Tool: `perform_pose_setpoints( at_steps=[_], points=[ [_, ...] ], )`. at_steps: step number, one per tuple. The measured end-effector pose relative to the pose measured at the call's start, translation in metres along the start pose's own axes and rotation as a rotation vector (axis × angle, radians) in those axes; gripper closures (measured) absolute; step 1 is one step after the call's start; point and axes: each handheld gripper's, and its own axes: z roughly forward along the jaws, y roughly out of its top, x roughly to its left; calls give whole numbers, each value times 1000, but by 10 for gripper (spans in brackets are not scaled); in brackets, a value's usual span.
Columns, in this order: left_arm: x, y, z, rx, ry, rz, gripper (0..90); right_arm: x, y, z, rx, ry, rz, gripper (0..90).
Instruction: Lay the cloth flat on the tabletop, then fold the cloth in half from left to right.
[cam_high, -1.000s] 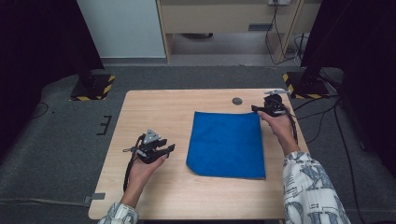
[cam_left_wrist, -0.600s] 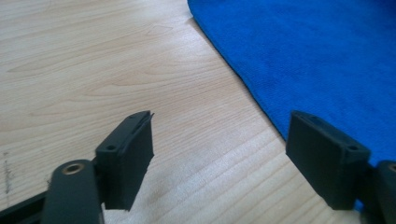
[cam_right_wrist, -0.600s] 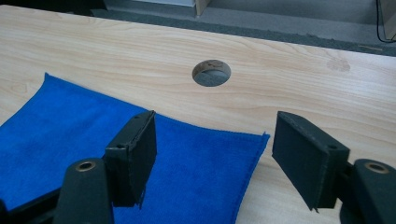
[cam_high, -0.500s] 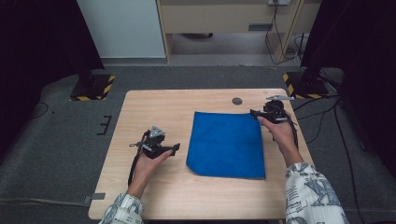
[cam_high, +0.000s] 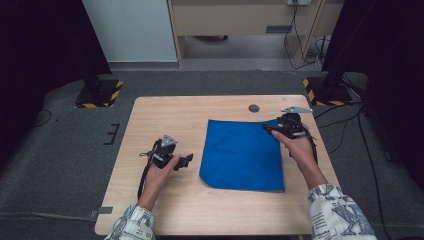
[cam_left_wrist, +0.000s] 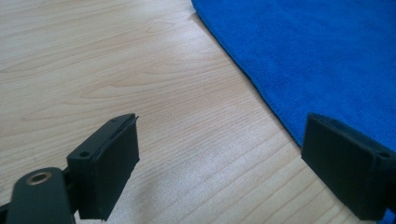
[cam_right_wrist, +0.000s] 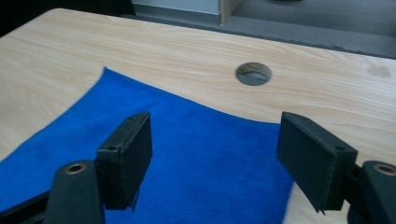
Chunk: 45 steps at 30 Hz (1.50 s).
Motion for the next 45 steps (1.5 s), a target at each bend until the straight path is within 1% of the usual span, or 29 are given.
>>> perform_pose_setpoints(
  at_steps=[4,8,12,16,19,23,24,26,27,31,36,38,41,45],
  points=[
    [1,0,-1,2,5,1,104,17,0,-4,-4,48,-20,239],
    [3,-1,-2,4,12,-1,104,39,-3,-6,0,108,-47,218],
    [4,-3,-2,14,21,2,104,61,-9,-2,25,159,-78,214],
    [6,-4,-2,13,22,2,104,82,-15,4,47,207,-96,216],
    [6,-5,-3,8,25,-2,104,98,-17,8,61,235,-126,224],
    [8,-5,-4,2,25,-8,104,115,-18,11,65,269,-135,239],
    [8,-5,-4,1,28,-8,104,120,-18,11,67,275,-143,243],
    [9,-6,-4,1,30,-9,104,130,-19,11,64,294,-147,264],
    [9,-6,-4,0,31,-8,104,134,-20,12,62,302,-157,271],
    [10,-6,-5,-4,34,-4,104,153,-25,14,74,338,-180,309],
    [13,-8,-6,0,45,-2,104,173,-37,18,100,381,-212,398],
    [14,-9,-5,1,51,-2,104,180,-41,19,104,391,-229,434],
    [16,-10,-6,9,71,-2,105,190,-46,20,111,398,-243,466],
    [16,-11,-5,15,83,3,105,202,-53,23,122,405,-267,497]
  ],
)
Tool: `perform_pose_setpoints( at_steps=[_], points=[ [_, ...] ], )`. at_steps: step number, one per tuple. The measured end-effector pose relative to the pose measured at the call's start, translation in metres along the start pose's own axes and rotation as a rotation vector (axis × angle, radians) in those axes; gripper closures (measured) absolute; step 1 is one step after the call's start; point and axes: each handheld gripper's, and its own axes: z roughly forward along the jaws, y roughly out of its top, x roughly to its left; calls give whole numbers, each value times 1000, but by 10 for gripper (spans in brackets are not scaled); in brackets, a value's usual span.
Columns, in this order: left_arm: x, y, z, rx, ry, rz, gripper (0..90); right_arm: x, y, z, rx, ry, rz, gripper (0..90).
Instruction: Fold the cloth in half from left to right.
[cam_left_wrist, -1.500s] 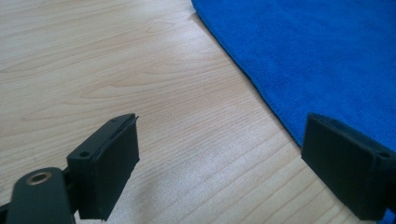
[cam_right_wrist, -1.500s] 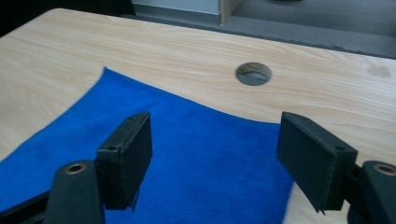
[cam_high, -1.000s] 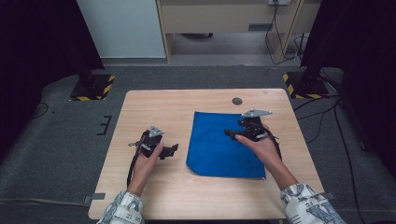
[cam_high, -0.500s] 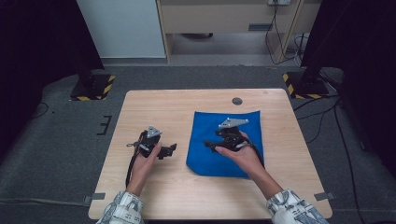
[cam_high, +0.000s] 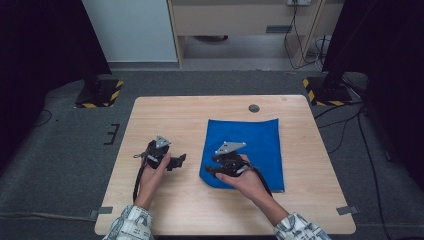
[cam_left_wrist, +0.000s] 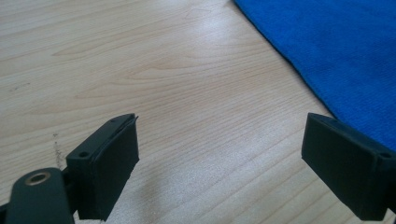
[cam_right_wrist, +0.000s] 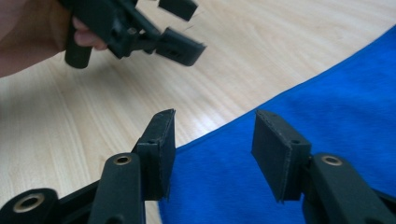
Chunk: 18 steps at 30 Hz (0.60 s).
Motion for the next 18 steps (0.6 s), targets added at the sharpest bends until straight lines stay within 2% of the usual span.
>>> perform_pose_setpoints(
  at_steps=[8,13,16,18],
  points=[
    [0,-2,1,4,4,2,105,17,-5,12,35,6,-33,449],
    [2,-2,0,2,8,0,105,22,-6,17,51,-2,-42,395],
    [2,-3,0,8,13,-1,105,23,-8,20,61,-10,-50,387],
    [1,-3,1,11,9,1,105,23,-10,23,60,-22,-57,411]
  ],
)
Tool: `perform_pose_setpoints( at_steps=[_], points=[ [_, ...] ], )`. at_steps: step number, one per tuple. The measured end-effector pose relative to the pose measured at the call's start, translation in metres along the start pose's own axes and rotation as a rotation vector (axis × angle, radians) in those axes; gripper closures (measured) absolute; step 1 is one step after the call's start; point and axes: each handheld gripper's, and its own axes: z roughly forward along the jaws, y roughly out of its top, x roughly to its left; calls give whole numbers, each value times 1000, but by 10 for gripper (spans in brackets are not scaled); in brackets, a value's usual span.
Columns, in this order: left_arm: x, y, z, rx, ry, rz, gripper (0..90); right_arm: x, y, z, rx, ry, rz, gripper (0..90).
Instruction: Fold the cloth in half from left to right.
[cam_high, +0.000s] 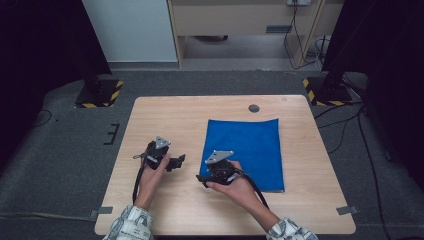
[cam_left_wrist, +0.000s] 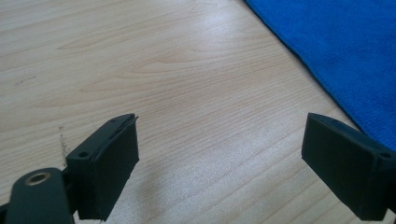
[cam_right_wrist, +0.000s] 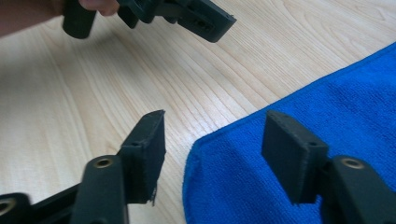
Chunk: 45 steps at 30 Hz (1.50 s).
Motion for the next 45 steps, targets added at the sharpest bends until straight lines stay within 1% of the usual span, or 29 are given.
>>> perform_pose_setpoints(
  at_steps=[1,3,8,11,12,14,15,16,17,19,20,25,29,32,33,35,37,40,42,45],
  points=[
    [0,0,0,3,0,0,105,0,-1,1,4,-3,-7,423],
    [0,0,0,2,0,1,105,1,-3,4,4,-8,-6,444],
    [1,-1,0,0,3,-3,105,4,-5,9,15,-9,-14,452],
    [1,-1,0,-4,4,-1,105,7,-7,12,18,-6,-20,488],
    [0,0,0,-5,4,-3,105,8,-7,13,24,-13,-20,525],
    [0,0,-1,-6,3,-1,105,8,-8,15,33,-11,-26,604],
    [0,0,-1,-7,2,-1,105,8,-8,15,35,-9,-25,653],
    [0,0,-1,-8,0,-2,105,8,-8,15,36,-7,-22,728],
    [0,0,-1,-9,-1,-3,105,8,-9,15,37,2,-20,777],
    [0,0,0,-6,-7,-7,105,9,-9,13,38,17,-15,847],
    [0,0,0,-4,-12,-6,105,9,-9,13,35,19,-14,859],
    [-2,2,0,-6,-33,-5,106,13,-10,11,28,40,-7,872],
    [-5,6,0,-21,-45,-6,106,20,-14,10,24,62,-7,872],
    [-7,12,-1,-28,-49,6,107,27,-16,11,22,81,-12,872],
    [-7,14,-1,-39,-53,6,110,29,-16,11,21,89,-11,872],
    [-8,21,0,-41,-62,12,116,35,-17,12,22,101,-21,872],
    [-8,31,1,-48,-89,32,123,39,-18,13,27,106,-23,871],
    [-8,43,7,-56,-111,48,125,42,-20,15,36,107,-22,868],
    [-7,50,14,-61,-110,48,141,42,-22,15,40,104,-22,867],
    [-9,59,27,-49,-98,68,177,44,-25,13,37,102,-14,867]
  ],
)
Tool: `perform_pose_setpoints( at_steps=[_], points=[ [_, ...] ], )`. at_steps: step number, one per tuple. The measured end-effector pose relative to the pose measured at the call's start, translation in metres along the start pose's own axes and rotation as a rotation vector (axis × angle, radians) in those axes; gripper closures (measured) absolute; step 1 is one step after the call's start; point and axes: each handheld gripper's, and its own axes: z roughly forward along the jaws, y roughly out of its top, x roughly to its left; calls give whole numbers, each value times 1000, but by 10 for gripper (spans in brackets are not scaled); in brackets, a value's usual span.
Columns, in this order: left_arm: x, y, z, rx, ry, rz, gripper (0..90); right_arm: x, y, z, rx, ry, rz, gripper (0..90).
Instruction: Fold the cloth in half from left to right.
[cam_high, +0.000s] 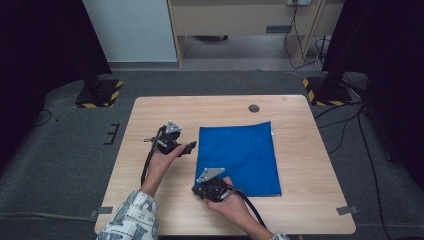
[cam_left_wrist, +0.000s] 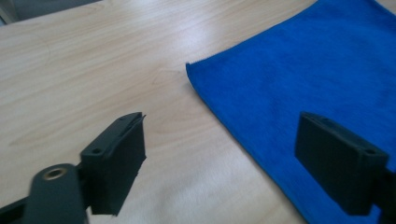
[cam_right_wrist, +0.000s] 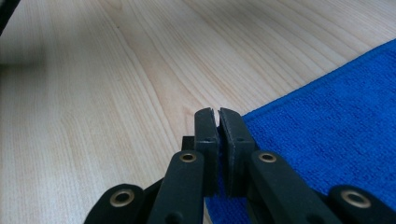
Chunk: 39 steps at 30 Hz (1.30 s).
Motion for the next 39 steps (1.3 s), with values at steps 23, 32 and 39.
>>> perform_pose_setpoints(
  at_steps=[23,32,39],
  points=[
    [3,23,51,56,29,47,313,23,-6,-6,1,-62,-13,556],
    [14,21,57,26,61,16,353,20,-9,-10,-7,-51,-7,863],
    [21,25,67,43,55,8,435,22,-8,-8,-17,-45,-17,866]
  ],
)
